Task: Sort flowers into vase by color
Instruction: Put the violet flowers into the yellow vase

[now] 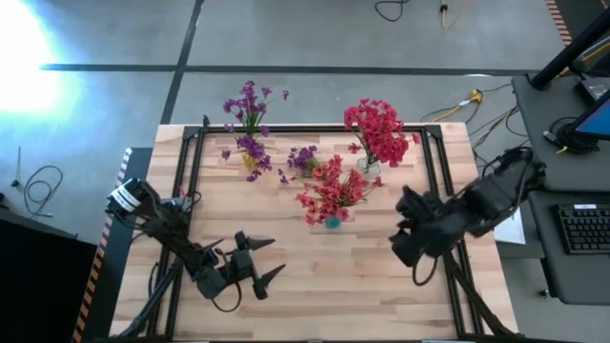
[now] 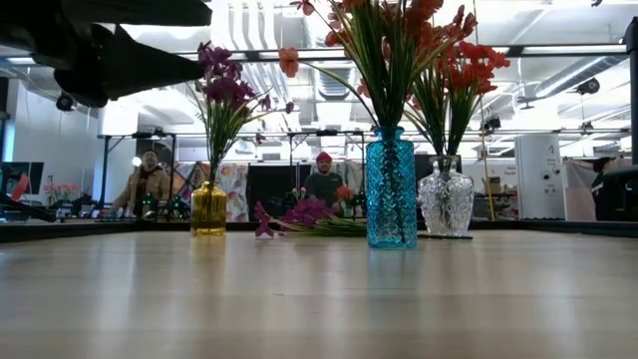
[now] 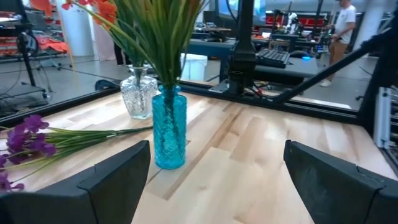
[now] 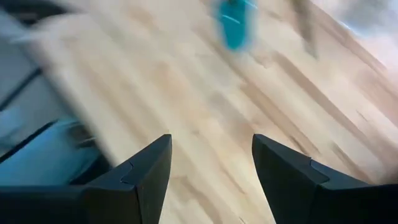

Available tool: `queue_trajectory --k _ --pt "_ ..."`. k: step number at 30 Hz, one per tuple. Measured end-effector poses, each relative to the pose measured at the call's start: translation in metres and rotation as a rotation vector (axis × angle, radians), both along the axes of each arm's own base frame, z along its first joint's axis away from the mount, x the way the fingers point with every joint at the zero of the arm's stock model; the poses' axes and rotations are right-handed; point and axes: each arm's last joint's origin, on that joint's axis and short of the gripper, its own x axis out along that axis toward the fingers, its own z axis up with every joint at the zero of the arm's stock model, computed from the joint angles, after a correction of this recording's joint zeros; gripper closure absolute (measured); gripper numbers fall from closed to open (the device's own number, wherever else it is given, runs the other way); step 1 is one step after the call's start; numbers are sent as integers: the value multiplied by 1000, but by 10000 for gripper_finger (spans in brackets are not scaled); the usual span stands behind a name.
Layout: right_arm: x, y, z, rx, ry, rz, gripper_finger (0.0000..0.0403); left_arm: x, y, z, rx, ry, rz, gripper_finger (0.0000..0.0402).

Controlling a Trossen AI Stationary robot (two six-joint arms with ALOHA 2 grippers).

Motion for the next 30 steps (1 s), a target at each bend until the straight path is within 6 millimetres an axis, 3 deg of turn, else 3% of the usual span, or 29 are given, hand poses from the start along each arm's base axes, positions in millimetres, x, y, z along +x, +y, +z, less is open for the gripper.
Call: queue_trajectory --k 3,8,18,24,30 --pt "-3 5 -29 -30 112 -133 188 -4 -4 0 5 2 -20 47" --pt "3 12 -77 -67 171 -161 188 -11 -12 -1 23 15 -55 47" --pt "12 -3 -174 -124 199 -253 188 -2 -11 -5 68 87 -291 47" --pt "9 -14 -216 -173 141 -301 188 1 -2 -2 75 141 -306 47" --pt "9 -33 -241 -242 86 -339 188 -7 12 8 50 239 -275 47"
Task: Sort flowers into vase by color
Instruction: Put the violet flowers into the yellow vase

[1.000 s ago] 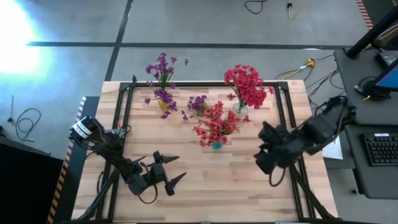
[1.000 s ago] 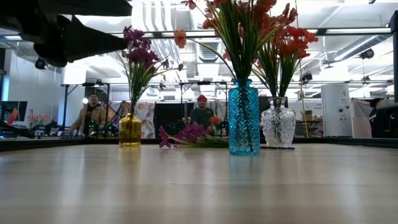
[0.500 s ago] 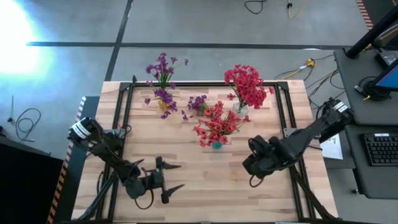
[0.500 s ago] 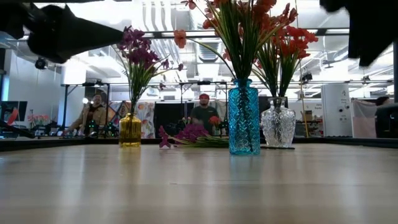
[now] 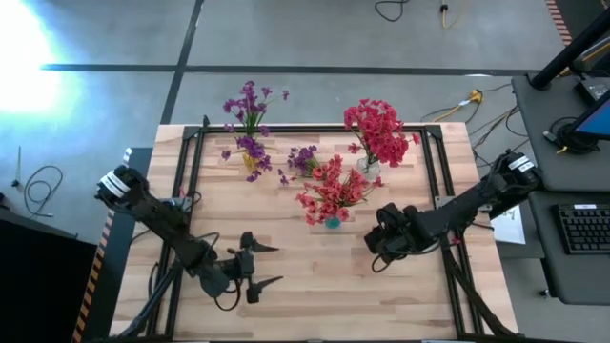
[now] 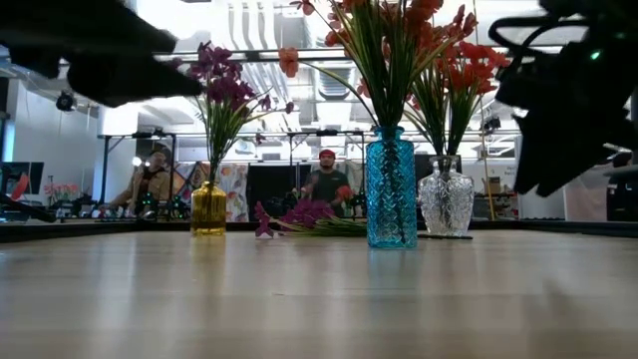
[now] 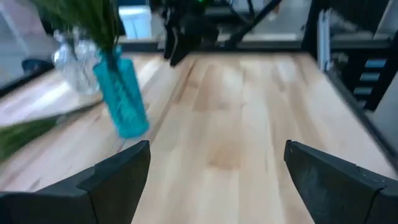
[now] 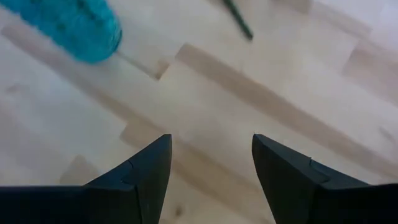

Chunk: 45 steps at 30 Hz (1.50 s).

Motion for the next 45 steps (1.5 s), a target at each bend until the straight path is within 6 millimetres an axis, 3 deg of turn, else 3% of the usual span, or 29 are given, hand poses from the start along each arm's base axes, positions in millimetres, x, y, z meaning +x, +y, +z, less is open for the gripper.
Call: queue_trajectory --k 9,25,36,45 --pt "13 -27 -3 -127 -27 11 188 -18 15 0 -142 183 30 47" --pt "19 -58 -20 -270 -54 37 188 -20 13 -5 -324 260 11 47" --pt "-4 -71 -62 -353 -175 21 188 -22 18 -9 -289 301 38 47" --pt "-15 -74 -74 -421 -342 46 188 -19 24 -11 -276 317 74 47"
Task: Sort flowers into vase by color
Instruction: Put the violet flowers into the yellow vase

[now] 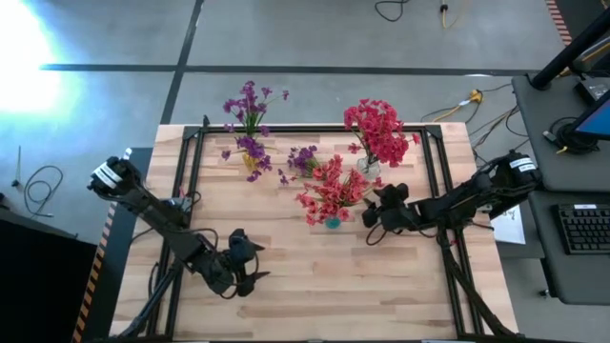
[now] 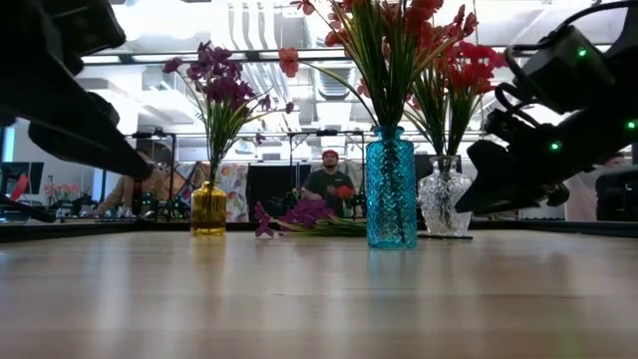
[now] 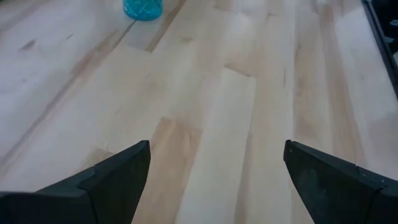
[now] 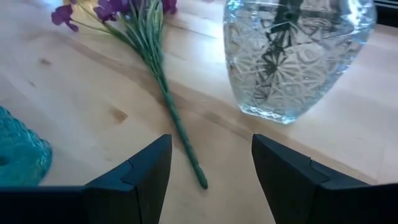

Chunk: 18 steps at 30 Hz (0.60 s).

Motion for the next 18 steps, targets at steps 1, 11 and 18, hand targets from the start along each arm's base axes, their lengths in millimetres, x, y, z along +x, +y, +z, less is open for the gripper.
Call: queue_trajectory --k 1,11,18 --pt "-1 0 -1 -4 0 -2 188 1 1 0 1 0 6 47" --pt "-6 -1 -4 -11 17 -6 188 8 15 -2 29 26 62 47" --pt "-6 -3 -4 35 -73 -92 188 10 17 -2 -26 11 108 47"
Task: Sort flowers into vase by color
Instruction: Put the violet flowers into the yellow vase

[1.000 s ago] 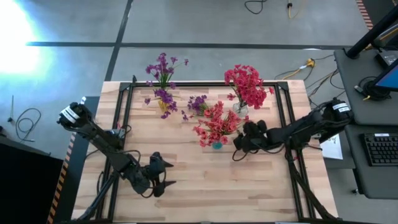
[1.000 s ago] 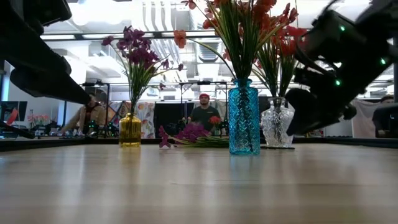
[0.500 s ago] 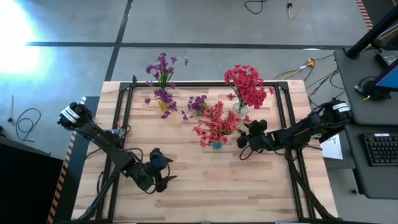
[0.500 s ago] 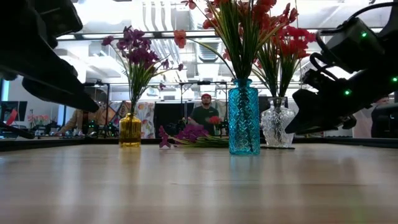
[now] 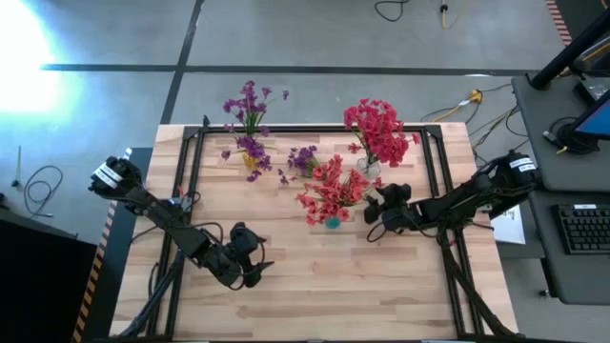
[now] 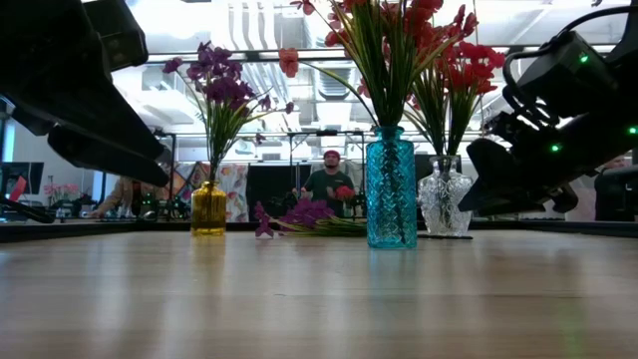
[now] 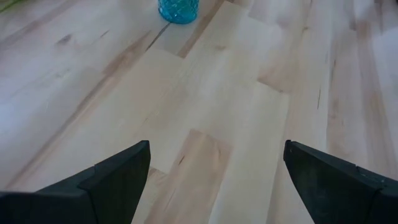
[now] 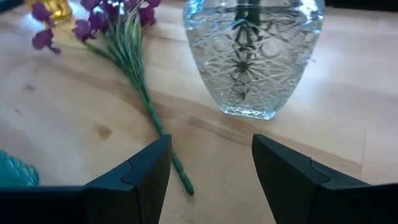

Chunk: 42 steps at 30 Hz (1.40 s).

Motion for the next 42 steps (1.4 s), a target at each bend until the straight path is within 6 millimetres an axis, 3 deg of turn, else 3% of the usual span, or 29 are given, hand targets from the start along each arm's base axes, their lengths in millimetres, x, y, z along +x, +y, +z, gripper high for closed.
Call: queue_trajectory --k 11,22,32,42 --pt "2 -1 -1 40 -63 -57 188 2 0 2 -28 -50 59 47" --pt "23 1 11 -75 -10 -9 188 4 2 4 -36 -71 75 47" --pt "21 -2 -15 -38 56 -59 188 5 3 4 -38 -75 81 47" --pt "47 -9 -36 -75 111 -86 188 6 4 4 -39 -76 86 47"
